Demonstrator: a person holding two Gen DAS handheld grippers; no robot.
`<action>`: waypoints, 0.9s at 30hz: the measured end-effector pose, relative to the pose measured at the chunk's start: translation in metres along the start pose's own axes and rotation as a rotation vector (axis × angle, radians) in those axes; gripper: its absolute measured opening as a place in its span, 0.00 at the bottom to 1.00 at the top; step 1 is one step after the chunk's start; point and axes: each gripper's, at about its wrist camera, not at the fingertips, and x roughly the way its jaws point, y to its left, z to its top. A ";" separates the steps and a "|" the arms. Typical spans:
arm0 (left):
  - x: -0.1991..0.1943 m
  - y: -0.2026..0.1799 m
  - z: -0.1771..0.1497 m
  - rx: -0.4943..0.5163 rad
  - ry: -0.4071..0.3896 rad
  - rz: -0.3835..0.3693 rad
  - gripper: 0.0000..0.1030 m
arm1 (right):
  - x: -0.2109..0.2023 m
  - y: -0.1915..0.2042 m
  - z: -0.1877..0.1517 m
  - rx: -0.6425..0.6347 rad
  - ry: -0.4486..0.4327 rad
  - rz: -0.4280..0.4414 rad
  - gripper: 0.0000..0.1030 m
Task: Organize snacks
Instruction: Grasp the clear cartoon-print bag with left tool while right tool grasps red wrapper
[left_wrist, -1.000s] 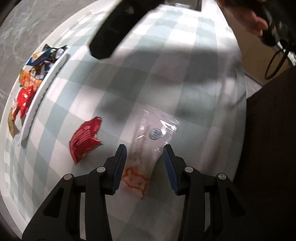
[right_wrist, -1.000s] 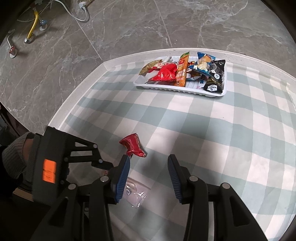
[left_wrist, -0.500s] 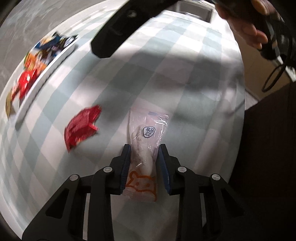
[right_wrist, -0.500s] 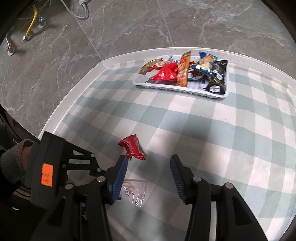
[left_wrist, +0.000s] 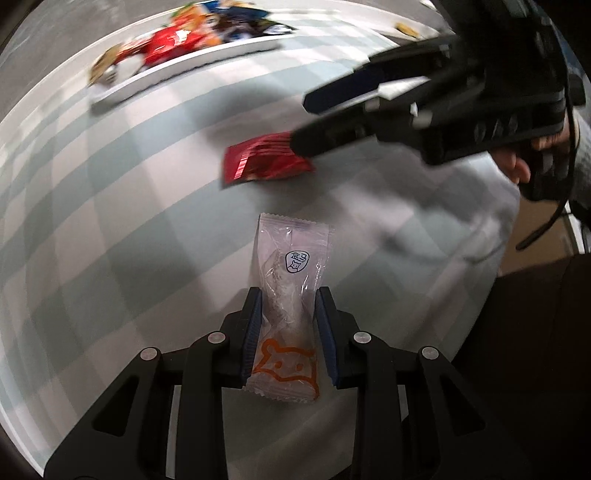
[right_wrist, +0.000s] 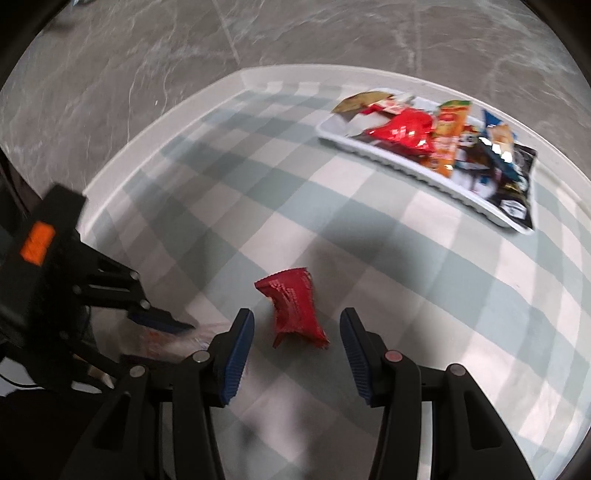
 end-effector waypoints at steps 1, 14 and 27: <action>-0.002 0.002 -0.001 -0.017 -0.002 0.005 0.27 | 0.005 0.001 0.001 -0.009 0.007 -0.003 0.50; -0.003 -0.003 -0.008 -0.084 -0.011 0.036 0.27 | 0.029 0.007 -0.001 -0.069 0.061 -0.038 0.30; 0.001 -0.005 0.001 -0.098 -0.011 0.035 0.27 | 0.008 -0.012 -0.008 0.078 0.014 0.053 0.28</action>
